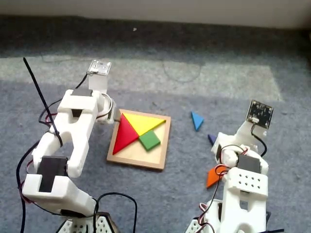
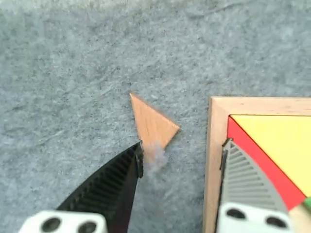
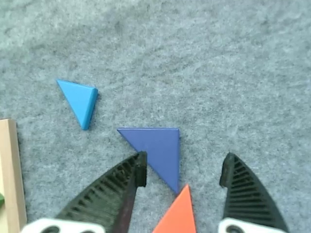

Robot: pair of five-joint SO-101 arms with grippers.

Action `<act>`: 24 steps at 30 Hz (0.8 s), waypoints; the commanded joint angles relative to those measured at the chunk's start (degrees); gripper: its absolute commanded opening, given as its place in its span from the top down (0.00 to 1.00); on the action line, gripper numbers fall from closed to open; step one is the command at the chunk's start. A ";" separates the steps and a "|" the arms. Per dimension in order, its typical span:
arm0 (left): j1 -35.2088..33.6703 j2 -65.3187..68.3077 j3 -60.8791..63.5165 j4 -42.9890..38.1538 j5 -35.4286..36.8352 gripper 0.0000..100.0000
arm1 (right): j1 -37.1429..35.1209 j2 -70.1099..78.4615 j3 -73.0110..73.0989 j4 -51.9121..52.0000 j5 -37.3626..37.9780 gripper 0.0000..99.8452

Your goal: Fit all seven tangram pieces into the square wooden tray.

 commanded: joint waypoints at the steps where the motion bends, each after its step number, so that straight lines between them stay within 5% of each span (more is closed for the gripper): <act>1: 1.01 -2.68 -0.04 -2.11 -0.26 0.73 | 0.22 -1.27 -0.40 -1.54 0.62 0.76; 10: 0.92 5.58 -5.85 -3.08 -0.09 0.73 | 0.22 -1.27 -0.40 -1.54 0.62 0.76; 24: -3.38 13.67 -15.96 7.91 -0.26 0.82 | 0.22 -1.27 -0.31 -1.54 0.62 0.76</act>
